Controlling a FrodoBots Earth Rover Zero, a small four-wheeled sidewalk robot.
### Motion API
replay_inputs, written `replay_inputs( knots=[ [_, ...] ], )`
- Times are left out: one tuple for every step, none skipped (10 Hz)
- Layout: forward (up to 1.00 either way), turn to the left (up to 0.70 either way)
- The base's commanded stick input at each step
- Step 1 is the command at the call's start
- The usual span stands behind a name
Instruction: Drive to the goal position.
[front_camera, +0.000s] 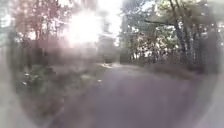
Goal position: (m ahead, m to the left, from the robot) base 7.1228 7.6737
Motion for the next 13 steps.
replay_inputs(
  knots=[
    [0.7,-0.01],
    [0.7,-0.01],
    [0.7,-0.01],
    [0.7,-0.01],
    [0.7,-0.01],
    [0.7,-0.01],
    [0.7,-0.01],
    [0.7,-0.01],
    [0.7,-0.01],
    [0.7,-0.01],
    [0.7,-0.01],
    [0.7,-0.01],
    [0.7,-0.01]
  ],
)
